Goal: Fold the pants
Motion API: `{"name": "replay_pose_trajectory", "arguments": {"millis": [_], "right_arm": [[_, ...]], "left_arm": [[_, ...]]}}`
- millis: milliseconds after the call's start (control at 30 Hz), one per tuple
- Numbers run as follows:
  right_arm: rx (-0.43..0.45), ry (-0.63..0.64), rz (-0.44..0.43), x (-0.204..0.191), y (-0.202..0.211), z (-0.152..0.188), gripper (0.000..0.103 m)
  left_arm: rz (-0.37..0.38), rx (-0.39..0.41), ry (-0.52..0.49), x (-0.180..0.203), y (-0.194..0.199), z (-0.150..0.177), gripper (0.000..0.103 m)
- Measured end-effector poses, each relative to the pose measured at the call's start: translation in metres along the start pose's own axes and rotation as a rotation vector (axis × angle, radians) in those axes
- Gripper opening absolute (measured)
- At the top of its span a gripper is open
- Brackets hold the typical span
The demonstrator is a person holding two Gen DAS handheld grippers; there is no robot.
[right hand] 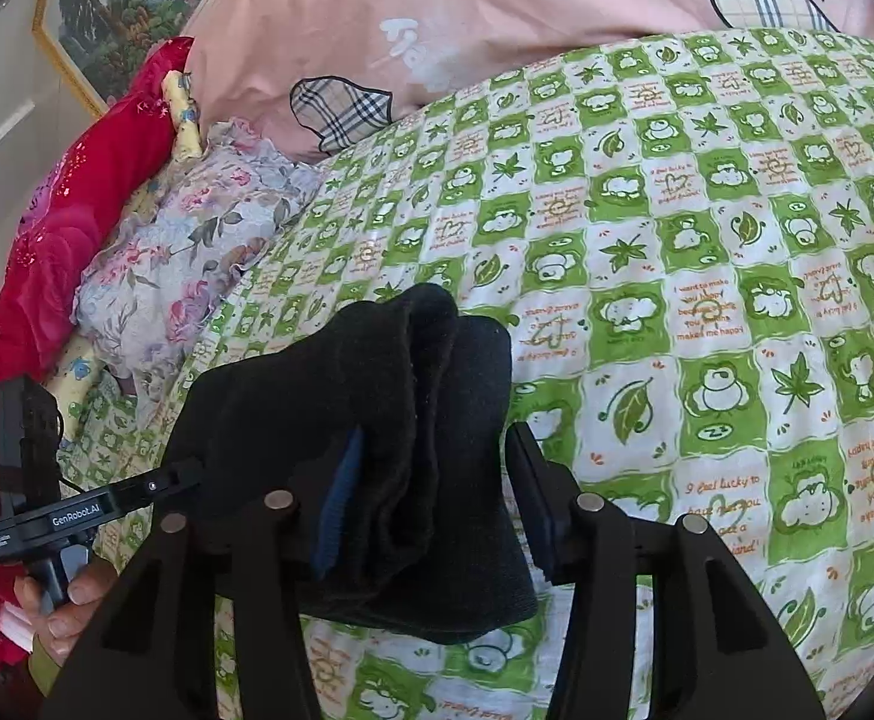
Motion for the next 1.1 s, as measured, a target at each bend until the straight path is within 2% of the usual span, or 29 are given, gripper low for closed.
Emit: {"name": "replay_pose_trajectory", "arguments": {"millis": [233,367,533,967,1100], "right_arm": [[0.011,0.049,0.021,-0.013,0.013,0.002,0.055],[0.028,0.080,0.030,-0.023,0.024,0.005,0.069],[0.048,0.108,0.040,-0.032,0.036,0.011,0.079],[0.031,0.090,0.045,-0.036,0.044,0.038,0.085],[0.029,0.104,0.048,-0.040,0.046,0.045,0.087]], "left_arm": [[-0.051,0.010,-0.005,-0.003,0.008,0.009,0.069],[-0.072,0.016,-0.005,-0.004,0.014,0.017,0.074],[-0.089,0.023,-0.013,-0.003,0.022,0.027,0.075],[-0.113,0.042,-0.033,-0.001,0.038,0.049,0.078],[-0.158,0.082,-0.037,-0.002,0.048,0.056,0.079]]}}
Point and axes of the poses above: each gripper's, at about its wrist camera, not at the fingertips, and y roughly against the way its jaws point, x to its right, z to its underside, the point moved 7 cm from there along -y, roughly the way its jaws point, and after that the axes turned 6 degrees about y, right-handed, at the moved point
